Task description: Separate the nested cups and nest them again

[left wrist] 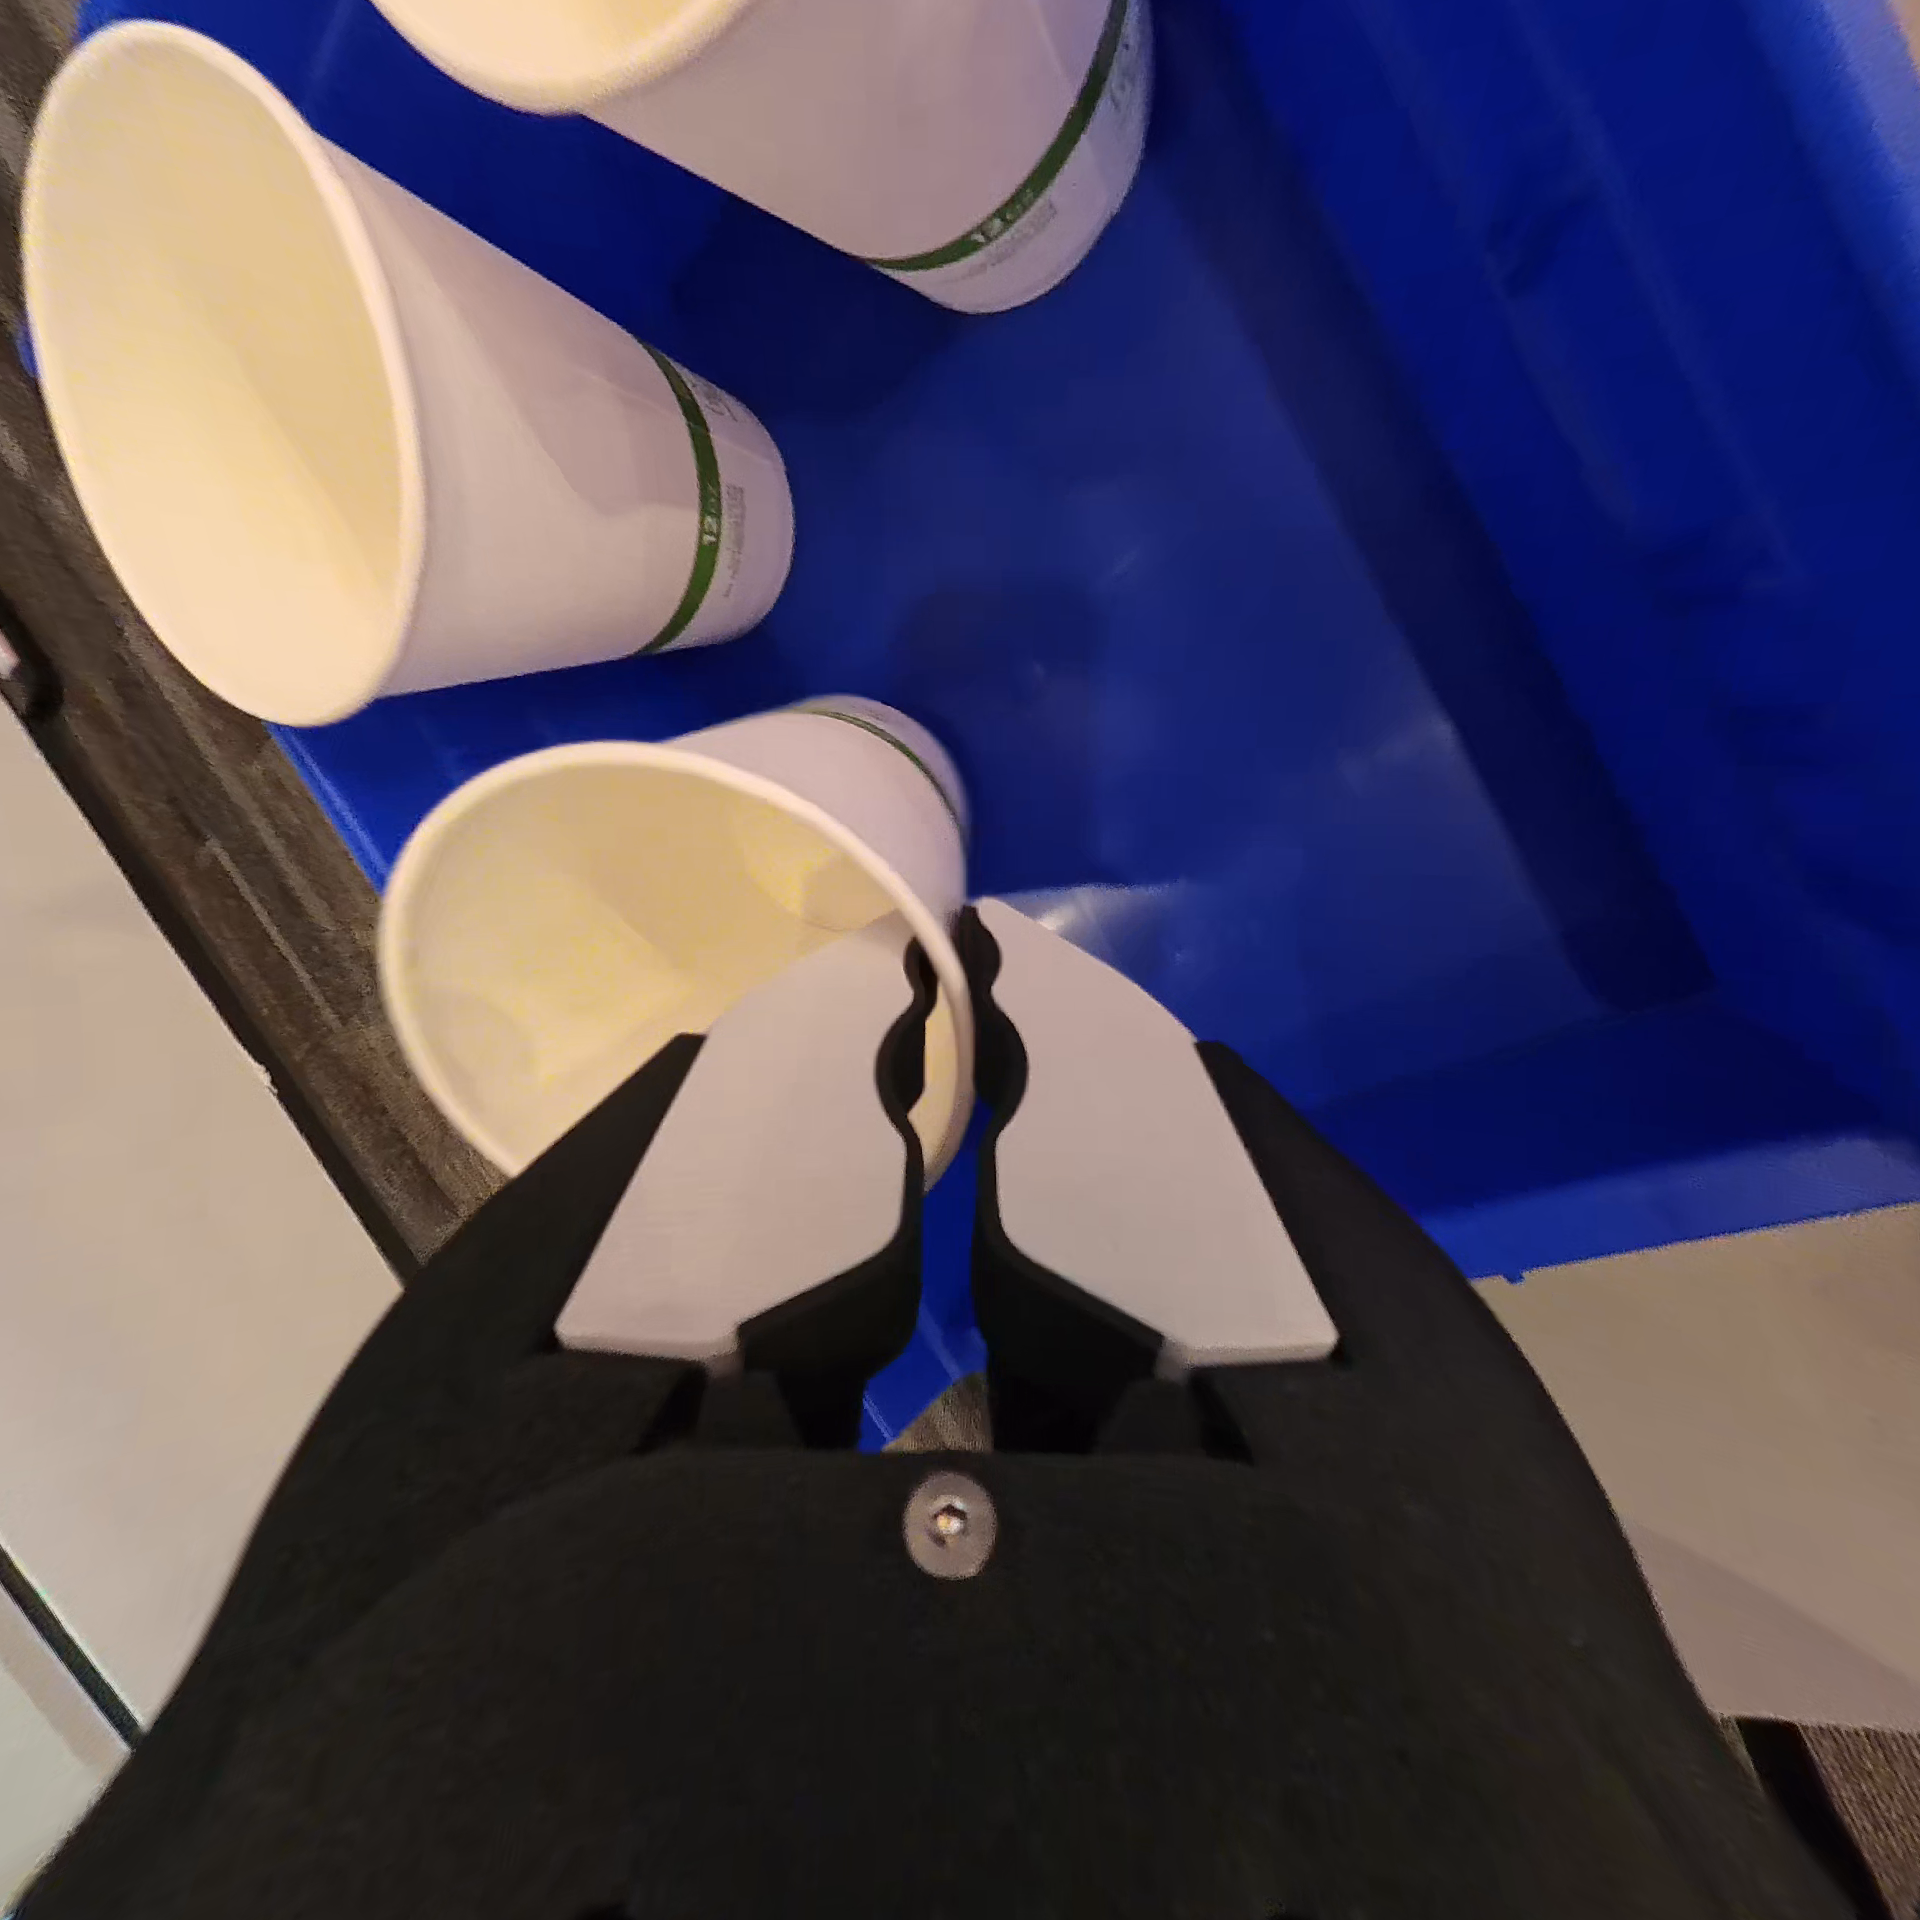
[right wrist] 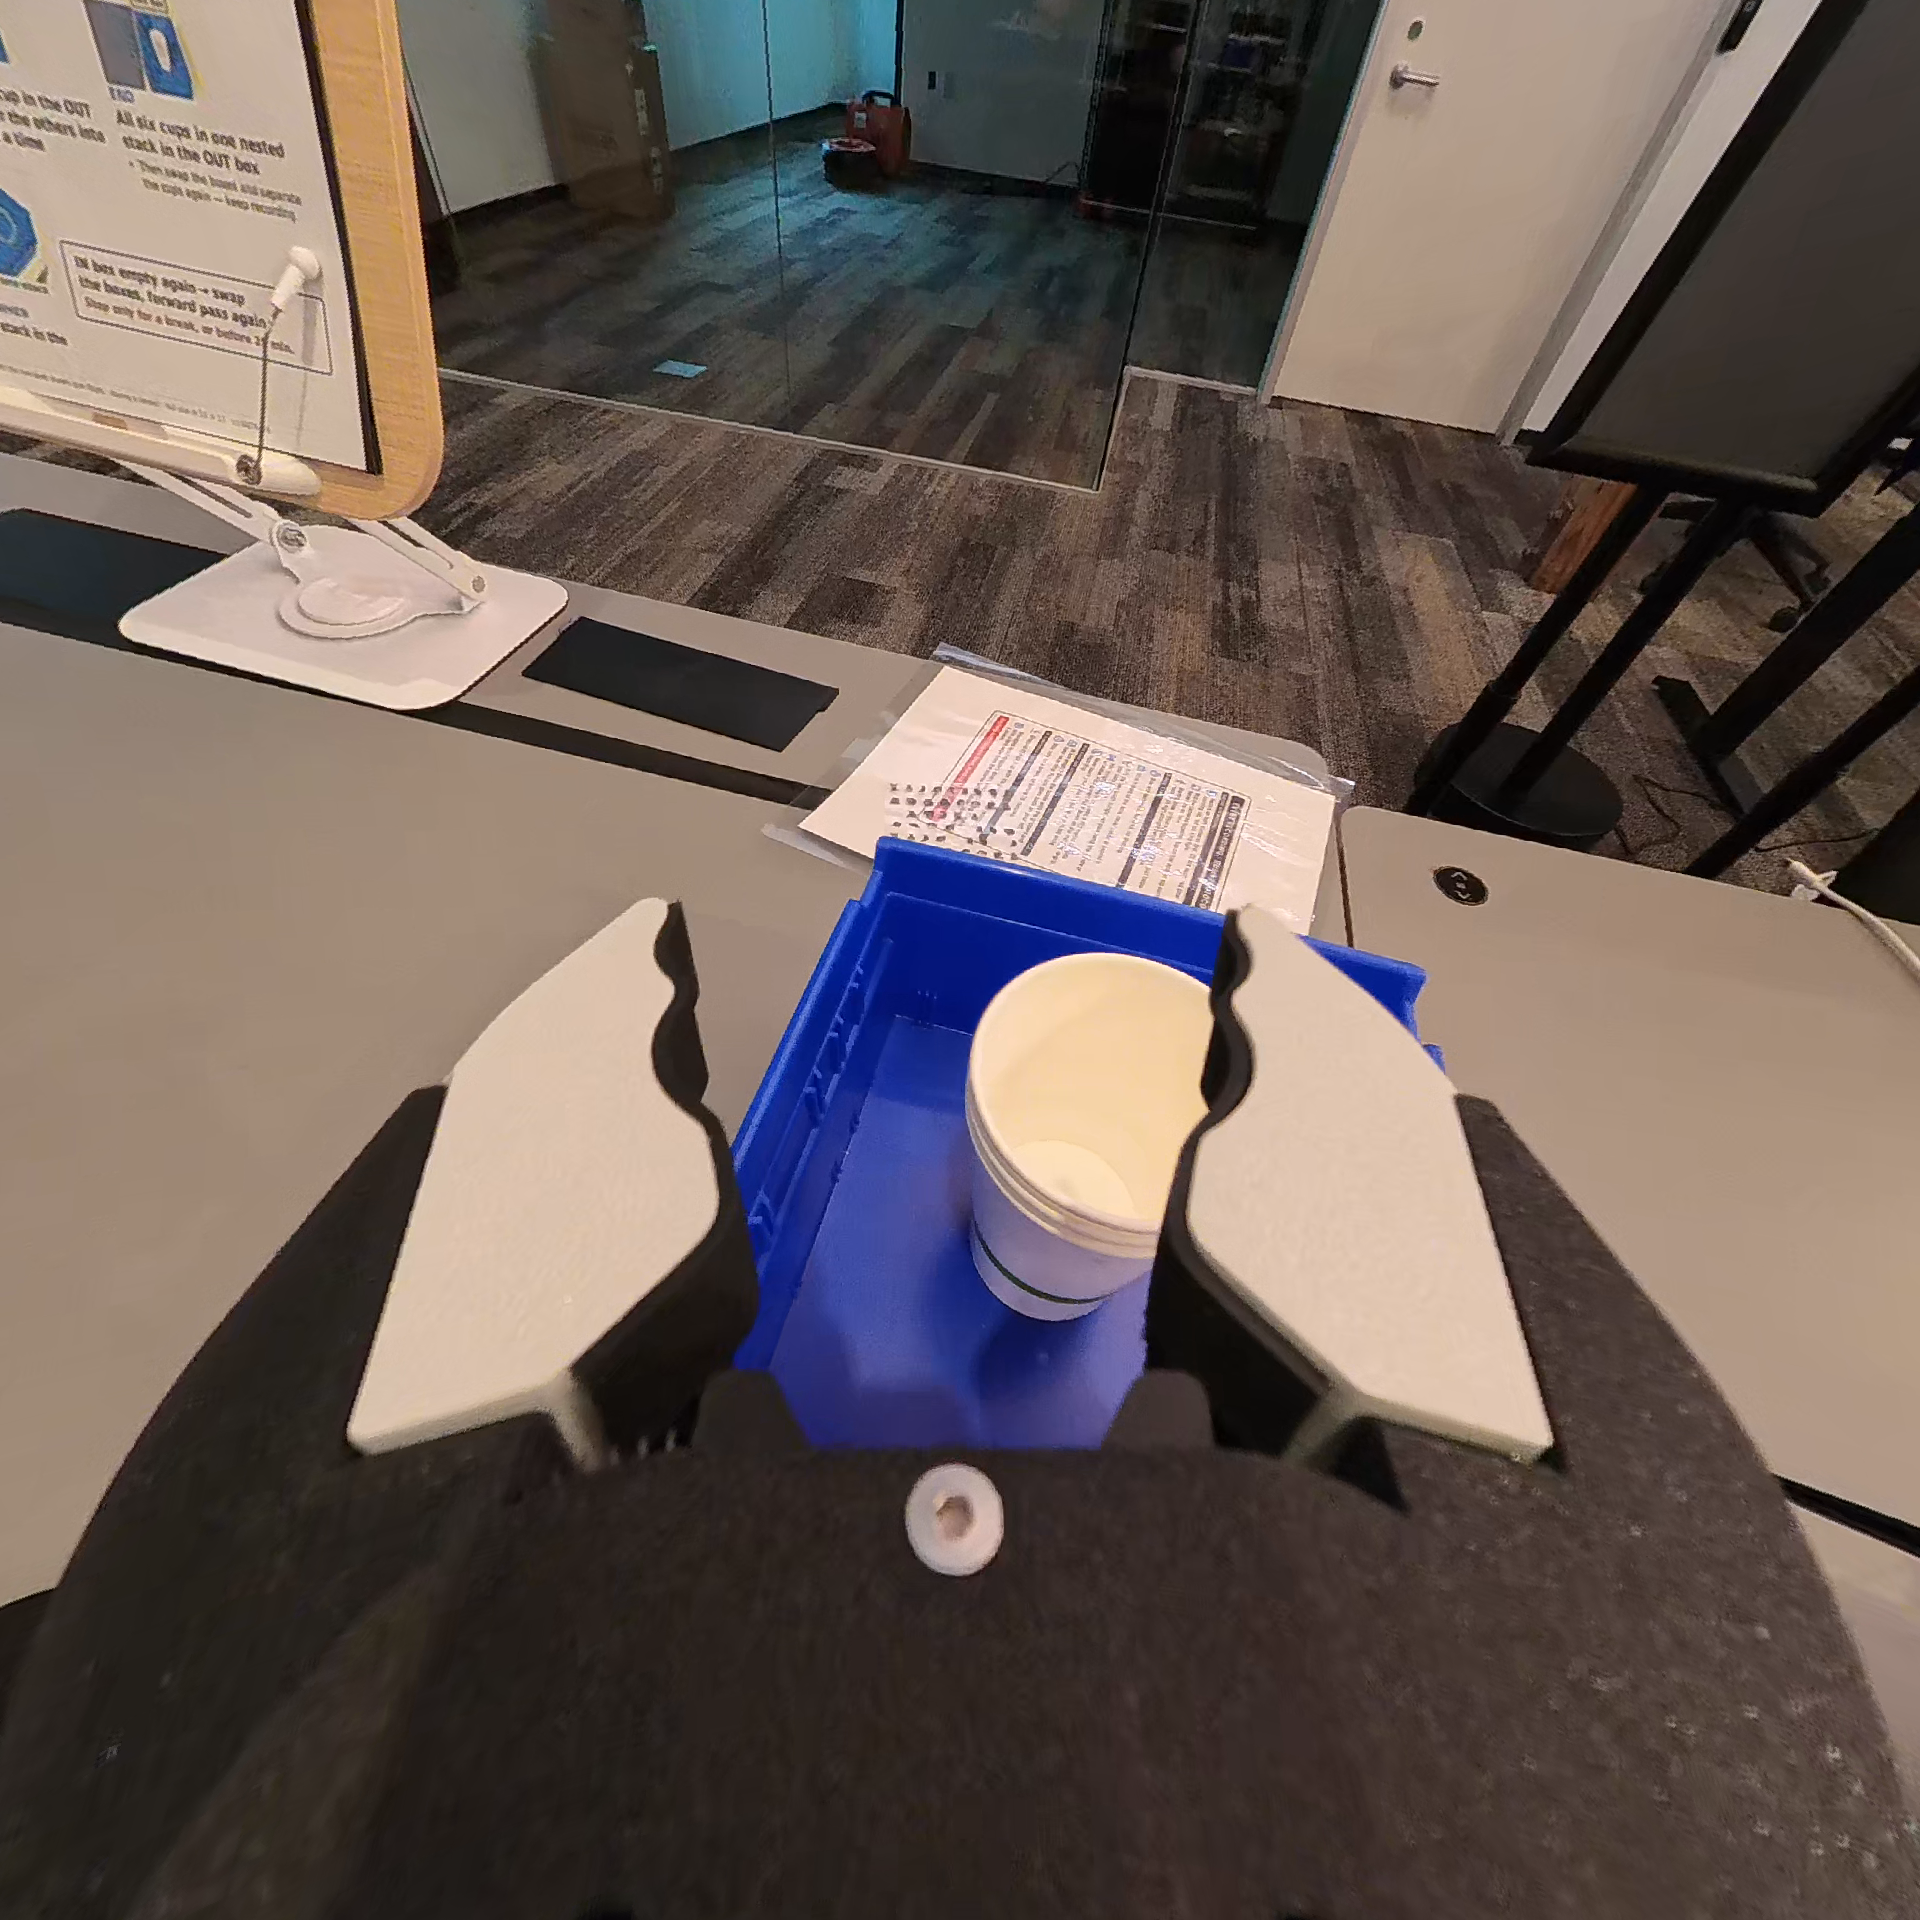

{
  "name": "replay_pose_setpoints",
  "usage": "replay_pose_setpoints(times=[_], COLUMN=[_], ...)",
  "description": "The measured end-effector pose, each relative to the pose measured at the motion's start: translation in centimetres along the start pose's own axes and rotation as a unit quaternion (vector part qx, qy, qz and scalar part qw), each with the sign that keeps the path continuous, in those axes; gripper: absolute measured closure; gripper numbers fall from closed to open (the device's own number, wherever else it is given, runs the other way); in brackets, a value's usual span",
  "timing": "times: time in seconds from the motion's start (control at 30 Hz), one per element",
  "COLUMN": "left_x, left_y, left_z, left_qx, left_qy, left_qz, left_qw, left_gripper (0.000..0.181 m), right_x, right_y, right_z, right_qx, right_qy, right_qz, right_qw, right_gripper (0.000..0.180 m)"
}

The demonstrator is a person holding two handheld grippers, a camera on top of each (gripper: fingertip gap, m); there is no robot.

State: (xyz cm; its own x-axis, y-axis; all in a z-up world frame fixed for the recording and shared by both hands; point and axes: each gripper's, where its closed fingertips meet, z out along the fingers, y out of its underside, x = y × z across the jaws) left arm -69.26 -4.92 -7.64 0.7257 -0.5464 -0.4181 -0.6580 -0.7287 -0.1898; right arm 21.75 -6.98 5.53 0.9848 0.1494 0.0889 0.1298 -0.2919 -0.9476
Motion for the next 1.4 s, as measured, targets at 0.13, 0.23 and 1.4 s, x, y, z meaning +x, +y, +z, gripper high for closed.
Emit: replay_pose_setpoints(times=[0.13, 0.23, 1.4], left_x=[0.4, 0.2, 37.3], left_y=[0.6, 1.1, -21.4], left_z=[-1.0, -2.7, -26.3], left_qx=[0.003, 0.013, 0.299], left_qy=[0.003, -0.008, 0.210], left_qz=[0.009, 0.015, 0.537], left_qw=[1.000, 1.000, 0.760], left_gripper=[0.181, 0.181, 0.181], right_x=[-0.1, -0.2, -43.4], right_y=[0.2, -0.1, -3.5], right_z=[0.0, 0.0, -5.6], right_qx=[-0.004, 0.000, 0.025], right_qy=[-0.002, -0.004, -0.641], right_qz=[-0.002, -0.002, -0.240], right_qw=[1.000, 1.000, 0.729], right_gripper=[0.086, 0.087, 0.082])
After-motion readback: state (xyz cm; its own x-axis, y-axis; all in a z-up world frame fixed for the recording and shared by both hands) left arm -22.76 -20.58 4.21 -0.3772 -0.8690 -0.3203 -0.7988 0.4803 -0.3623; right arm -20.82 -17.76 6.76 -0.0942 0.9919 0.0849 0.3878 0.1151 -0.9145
